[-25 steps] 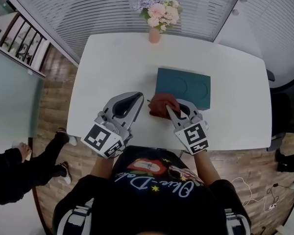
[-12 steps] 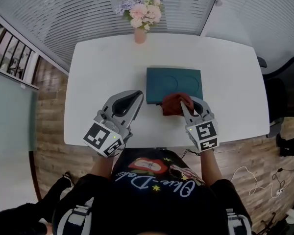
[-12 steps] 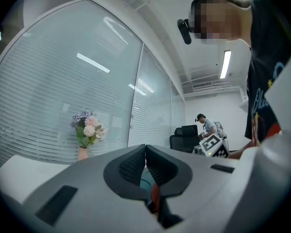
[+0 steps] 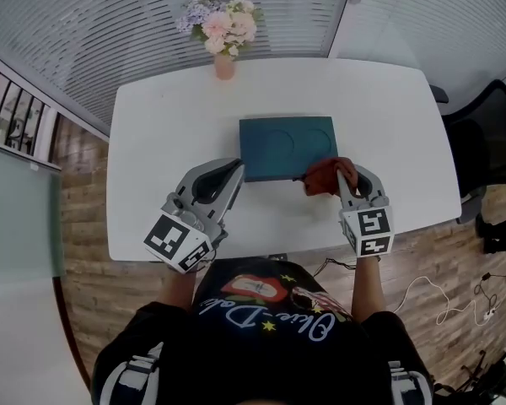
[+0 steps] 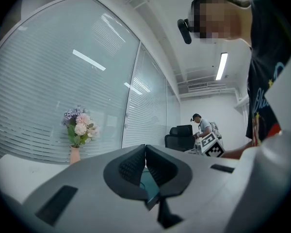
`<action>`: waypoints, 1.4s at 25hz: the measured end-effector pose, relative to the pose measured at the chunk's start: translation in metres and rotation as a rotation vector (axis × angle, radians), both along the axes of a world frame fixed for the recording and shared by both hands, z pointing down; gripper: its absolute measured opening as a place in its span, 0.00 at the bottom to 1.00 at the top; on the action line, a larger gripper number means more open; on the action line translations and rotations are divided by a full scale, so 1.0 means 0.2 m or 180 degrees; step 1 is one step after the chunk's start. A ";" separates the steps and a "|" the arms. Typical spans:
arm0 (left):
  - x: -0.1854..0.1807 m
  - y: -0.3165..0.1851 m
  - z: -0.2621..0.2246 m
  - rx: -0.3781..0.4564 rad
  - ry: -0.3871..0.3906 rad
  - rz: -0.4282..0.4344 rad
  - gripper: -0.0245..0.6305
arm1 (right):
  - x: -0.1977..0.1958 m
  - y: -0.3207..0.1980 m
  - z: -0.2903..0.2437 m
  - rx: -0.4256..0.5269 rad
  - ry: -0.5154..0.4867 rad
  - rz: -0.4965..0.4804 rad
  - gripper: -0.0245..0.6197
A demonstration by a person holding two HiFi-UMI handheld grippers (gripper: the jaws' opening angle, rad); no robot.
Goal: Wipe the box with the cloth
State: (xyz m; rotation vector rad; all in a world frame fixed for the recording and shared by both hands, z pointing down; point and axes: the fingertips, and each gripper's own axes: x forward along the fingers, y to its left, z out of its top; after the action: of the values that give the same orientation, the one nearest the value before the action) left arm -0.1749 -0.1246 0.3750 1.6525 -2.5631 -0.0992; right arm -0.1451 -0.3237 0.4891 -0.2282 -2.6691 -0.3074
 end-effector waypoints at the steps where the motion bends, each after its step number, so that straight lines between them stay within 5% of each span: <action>1: 0.00 0.00 0.01 -0.0008 0.0007 0.0002 0.04 | 0.01 -0.03 0.00 0.0004 -0.0007 0.0054 0.08; 16: 0.14 -0.04 0.02 -0.0043 0.0004 0.0070 0.04 | 0.18 -0.27 -0.20 -0.0001 -0.0456 0.0614 0.08; 35: 0.36 -0.11 0.08 -0.0111 -0.0002 0.0224 0.04 | 0.41 -0.18 -0.37 -0.0279 -0.0899 0.0508 0.08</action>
State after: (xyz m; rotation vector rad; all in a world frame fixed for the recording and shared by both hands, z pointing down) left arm -0.1026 -0.1470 0.3915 1.7283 -2.4890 -0.0487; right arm -0.0622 -0.3591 0.4148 0.0041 -2.9614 -0.1835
